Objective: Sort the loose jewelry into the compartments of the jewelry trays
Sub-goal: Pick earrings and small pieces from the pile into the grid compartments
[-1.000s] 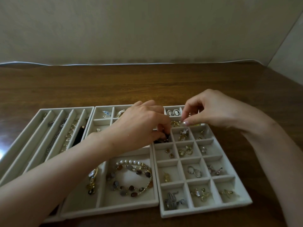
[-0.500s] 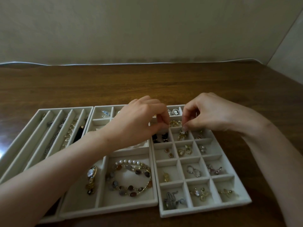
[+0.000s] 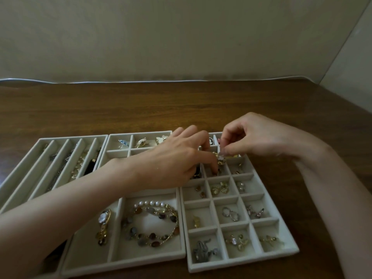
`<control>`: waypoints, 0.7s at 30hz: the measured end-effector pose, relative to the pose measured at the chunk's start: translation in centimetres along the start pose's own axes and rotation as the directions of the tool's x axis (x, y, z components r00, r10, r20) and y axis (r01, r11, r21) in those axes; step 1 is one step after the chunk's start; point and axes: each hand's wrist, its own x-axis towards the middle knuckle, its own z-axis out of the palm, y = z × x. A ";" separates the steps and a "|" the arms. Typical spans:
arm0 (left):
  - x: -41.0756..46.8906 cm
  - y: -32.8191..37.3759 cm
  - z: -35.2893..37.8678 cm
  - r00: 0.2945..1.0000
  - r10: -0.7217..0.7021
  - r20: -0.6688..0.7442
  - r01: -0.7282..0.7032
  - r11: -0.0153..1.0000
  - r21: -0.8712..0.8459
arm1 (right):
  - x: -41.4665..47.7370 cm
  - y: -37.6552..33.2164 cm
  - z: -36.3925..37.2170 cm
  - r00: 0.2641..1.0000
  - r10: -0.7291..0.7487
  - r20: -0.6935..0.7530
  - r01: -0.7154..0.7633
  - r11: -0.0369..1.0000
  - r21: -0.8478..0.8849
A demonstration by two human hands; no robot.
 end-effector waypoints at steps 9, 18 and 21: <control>-0.1 -0.6 0.3 0.993 0.031 -0.117 -0.019 0.995 0.097 | -0.2 -0.4 0.5 0.994 -0.109 0.020 0.110 0.989 -0.100; 0.0 -0.6 0.6 0.991 0.002 -0.132 0.003 0.999 0.038 | -0.7 -1.1 1.1 0.981 -0.086 0.172 0.127 0.962 -0.242; 0.0 -0.6 0.6 0.992 0.000 -0.125 0.002 1.000 0.014 | -0.8 -0.8 0.5 0.981 -0.083 0.176 0.118 0.973 -0.197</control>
